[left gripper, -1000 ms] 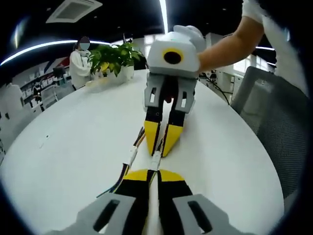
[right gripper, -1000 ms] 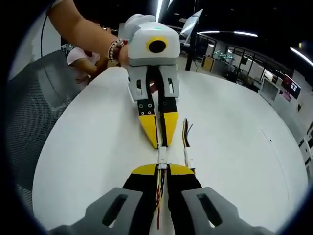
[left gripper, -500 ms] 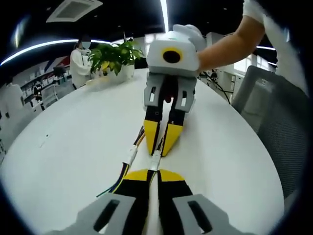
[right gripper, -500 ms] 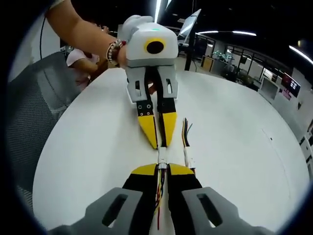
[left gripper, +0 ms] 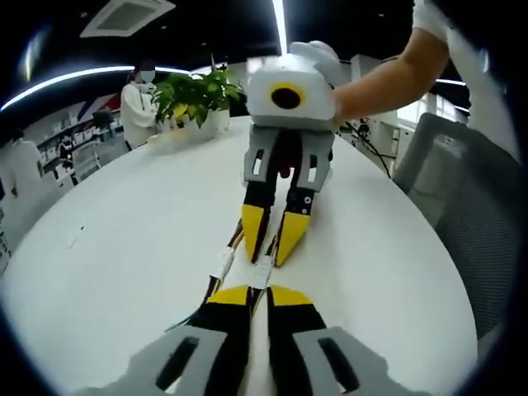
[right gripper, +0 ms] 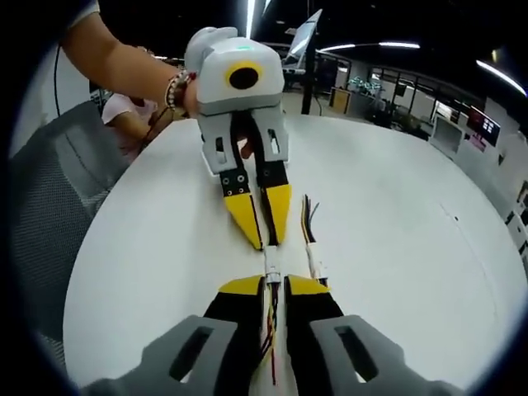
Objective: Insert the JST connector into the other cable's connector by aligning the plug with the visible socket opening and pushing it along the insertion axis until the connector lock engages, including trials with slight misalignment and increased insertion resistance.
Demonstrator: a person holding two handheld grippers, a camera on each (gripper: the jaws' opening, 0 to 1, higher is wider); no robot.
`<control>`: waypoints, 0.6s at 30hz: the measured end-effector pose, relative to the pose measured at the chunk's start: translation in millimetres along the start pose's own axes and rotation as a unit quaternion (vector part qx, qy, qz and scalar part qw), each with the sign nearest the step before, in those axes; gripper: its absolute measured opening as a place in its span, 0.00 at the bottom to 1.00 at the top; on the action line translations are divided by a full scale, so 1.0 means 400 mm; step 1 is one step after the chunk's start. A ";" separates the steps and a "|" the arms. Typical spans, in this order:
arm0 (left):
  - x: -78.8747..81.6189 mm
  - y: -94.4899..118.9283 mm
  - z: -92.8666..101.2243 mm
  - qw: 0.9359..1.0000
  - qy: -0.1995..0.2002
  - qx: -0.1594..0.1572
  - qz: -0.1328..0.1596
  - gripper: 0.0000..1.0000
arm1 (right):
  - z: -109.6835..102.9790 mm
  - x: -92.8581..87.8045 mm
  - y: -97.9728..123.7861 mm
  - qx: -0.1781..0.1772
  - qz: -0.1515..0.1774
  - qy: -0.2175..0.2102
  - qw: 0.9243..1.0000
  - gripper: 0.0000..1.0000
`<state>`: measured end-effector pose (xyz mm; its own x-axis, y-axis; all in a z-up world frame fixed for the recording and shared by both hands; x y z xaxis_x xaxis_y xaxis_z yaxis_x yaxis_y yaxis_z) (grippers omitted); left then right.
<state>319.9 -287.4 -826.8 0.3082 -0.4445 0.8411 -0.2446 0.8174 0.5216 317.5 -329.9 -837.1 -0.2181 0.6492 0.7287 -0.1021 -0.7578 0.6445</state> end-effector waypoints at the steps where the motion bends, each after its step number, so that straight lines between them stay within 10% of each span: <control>1: 0.009 0.003 0.005 1.000 0.010 -0.004 0.009 0.05 | 0.000 -0.001 0.001 0.000 -0.001 0.000 1.000 0.11; 18: 0.086 0.062 0.033 0.991 0.105 0.031 0.080 0.37 | 0.015 0.069 0.075 -0.047 0.037 -0.044 0.997 0.24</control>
<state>312.2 -287.2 -783.2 0.4427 -0.2195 0.8694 -0.3606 0.8441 0.3968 314.2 -334.3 -796.4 -0.1436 0.5915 0.7934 -0.1804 -0.8039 0.5667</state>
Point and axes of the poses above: the point that each gripper's makers call its tool centre point, and the gripper's own axes: y roughly backward along the fingers, z roughly to its right, x roughly out of its top, the point moved 2 cm from there along y, roughly backward along the fingers, and after that the axes turned 14 degrees about y, right-handed, at the moved point
